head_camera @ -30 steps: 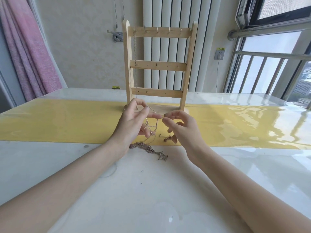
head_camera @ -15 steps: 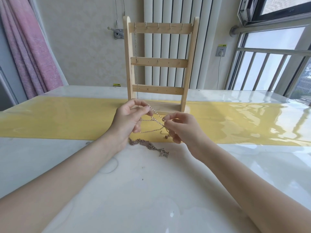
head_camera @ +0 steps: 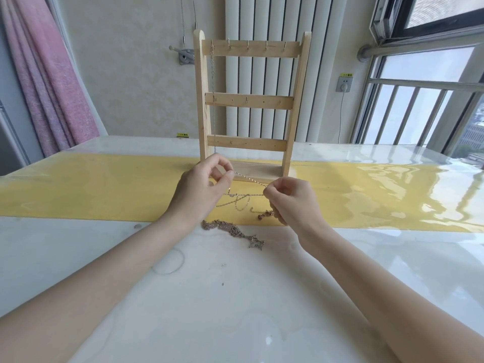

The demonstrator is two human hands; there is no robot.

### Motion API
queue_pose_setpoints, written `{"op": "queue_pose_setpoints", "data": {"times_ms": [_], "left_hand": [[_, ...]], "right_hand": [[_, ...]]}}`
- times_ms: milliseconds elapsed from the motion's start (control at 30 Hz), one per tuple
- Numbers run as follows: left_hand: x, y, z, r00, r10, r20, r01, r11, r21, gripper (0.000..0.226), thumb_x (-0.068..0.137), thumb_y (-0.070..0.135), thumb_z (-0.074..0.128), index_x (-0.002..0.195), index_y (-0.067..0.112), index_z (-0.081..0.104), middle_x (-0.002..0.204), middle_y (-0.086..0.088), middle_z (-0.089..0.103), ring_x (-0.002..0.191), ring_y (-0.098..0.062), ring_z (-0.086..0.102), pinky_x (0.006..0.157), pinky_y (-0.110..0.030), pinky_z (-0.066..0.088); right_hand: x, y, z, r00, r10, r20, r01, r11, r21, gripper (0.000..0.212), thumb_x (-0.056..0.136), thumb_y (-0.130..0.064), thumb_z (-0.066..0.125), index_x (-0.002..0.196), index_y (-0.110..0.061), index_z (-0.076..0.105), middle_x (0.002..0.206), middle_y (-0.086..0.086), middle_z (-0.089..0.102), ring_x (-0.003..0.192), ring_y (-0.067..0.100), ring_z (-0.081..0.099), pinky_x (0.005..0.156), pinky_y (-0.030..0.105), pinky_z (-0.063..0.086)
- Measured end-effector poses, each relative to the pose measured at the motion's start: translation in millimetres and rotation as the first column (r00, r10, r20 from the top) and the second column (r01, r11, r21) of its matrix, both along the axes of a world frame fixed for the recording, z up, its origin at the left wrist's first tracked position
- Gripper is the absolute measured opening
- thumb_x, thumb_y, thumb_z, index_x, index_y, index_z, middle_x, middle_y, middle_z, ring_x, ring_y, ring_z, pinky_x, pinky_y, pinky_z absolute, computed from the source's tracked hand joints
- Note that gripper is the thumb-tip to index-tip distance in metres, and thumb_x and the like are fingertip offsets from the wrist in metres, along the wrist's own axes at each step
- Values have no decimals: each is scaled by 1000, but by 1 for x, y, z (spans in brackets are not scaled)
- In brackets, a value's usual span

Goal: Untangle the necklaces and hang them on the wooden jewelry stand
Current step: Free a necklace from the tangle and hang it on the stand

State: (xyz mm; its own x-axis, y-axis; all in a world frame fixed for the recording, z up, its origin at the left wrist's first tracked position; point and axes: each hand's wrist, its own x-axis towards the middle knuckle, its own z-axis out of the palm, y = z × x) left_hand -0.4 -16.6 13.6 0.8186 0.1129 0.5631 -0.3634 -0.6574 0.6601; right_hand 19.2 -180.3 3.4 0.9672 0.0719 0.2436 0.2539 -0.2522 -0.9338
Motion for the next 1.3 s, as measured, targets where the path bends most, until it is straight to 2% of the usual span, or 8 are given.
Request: {"op": "queue_pose_setpoints", "data": {"times_ms": [100,267,367,600,833,1067,1200,1300], "left_hand": [[-3,1,3,999,35,41,-40,991,128,9,94,24,51,85,26,48,63,10,48,47,-5,42,52,-27,32],[-8,2,1,986,164,17,-152,859,488,20,94,45,44,99,30,55,79,11,43,69,-17,48,61,-28,32],[-9,1,-2,980,200,25,-177,794,581,34,93,51,41,101,27,63,96,9,45,72,-19,47,62,-28,30],[2,7,-13,999,22,33,-39,747,664,63,85,58,20,93,19,68,91,2,47,92,-20,52,73,-29,22],[4,0,-11,999,39,-9,-25,776,630,75,79,55,4,92,17,67,89,2,65,92,-19,57,78,-31,26],[2,-1,-16,989,110,-103,-34,832,554,33,100,27,40,85,13,66,82,1,55,83,-25,52,75,-30,26],[-1,-4,-7,988,72,-136,-28,954,300,35,96,21,46,64,26,60,59,12,58,54,-1,45,74,-30,31],[-4,-9,-3,994,54,-95,-25,958,287,34,95,24,47,64,26,62,63,4,63,62,-14,51,81,-34,37]], "right_hand": [[-2,1,0,999,24,-27,-24,1000,-15,17,84,-6,53,68,-11,56,61,-2,52,58,15,46,48,23,35],[2,-10,11,930,305,-206,-130,796,591,21,92,-5,46,75,-9,57,74,5,65,72,16,58,71,22,50],[4,-13,10,909,354,-220,-111,715,690,14,92,-5,46,80,-10,52,59,2,51,66,17,54,79,26,49],[8,-12,11,937,329,-116,-151,682,715,18,92,-3,54,77,-14,54,59,0,46,58,13,48,71,25,52],[4,-7,12,927,369,-64,-210,654,727,18,94,1,47,83,-13,52,51,-3,40,46,10,39,51,20,41],[3,-8,10,924,381,-40,-246,669,701,15,94,0,48,86,-12,54,55,-2,46,52,10,44,57,20,44],[3,-11,10,936,345,-74,-264,822,504,8,94,-11,53,86,-11,56,57,-2,49,52,14,39,60,24,41],[-2,-4,5,943,322,-80,-297,927,231,11,92,-14,58,84,-7,62,65,-2,55,53,13,41,58,24,41]]}}
